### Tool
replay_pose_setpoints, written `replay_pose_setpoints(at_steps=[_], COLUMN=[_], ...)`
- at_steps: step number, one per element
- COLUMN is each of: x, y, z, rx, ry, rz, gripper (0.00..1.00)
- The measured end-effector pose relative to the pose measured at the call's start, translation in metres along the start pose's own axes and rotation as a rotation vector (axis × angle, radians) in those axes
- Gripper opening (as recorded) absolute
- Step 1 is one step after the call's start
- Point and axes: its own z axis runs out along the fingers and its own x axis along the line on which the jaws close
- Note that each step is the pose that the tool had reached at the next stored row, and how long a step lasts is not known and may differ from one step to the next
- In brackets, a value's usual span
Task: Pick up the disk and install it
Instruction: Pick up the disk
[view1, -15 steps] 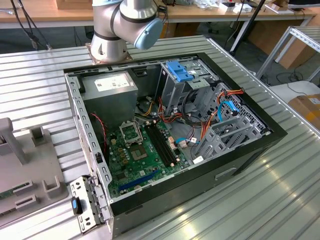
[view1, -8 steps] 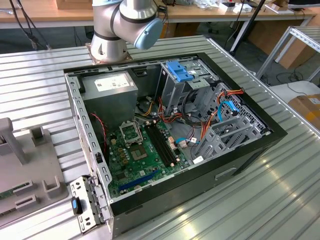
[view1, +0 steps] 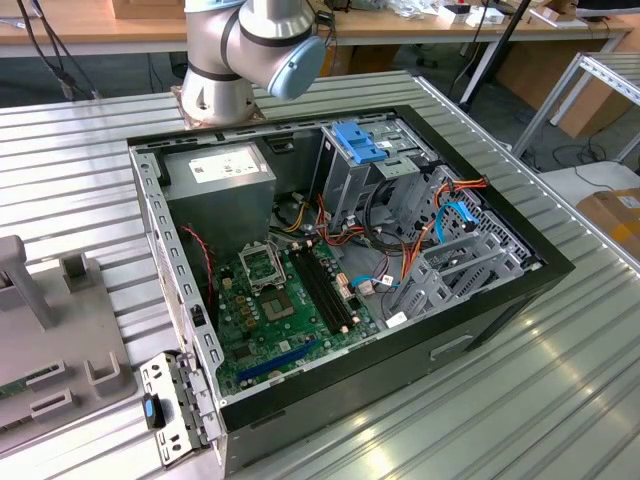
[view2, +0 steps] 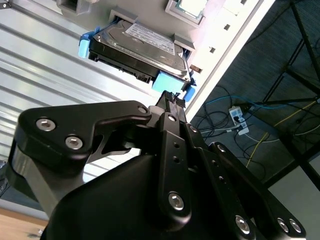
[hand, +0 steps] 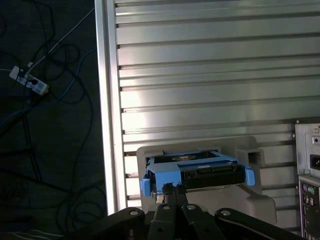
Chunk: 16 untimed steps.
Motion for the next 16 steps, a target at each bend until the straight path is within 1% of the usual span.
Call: replay_pose_setpoints(at_steps=[7,9,13,16], x=[0.0000,0.0000,0.0000,0.0000], y=[0.0000,0.0000,0.0000,0.0000], z=[0.0000,0.0001,0.0001,0.0000], rx=[-0.0001,-0.0005,-0.0008,-0.0009], ry=[0.0002,0.0014,0.0025,0.0028], rz=[-0.005,-0.031,-0.055,-0.060], gripper=[0.11,0.11,0.11,0.11])
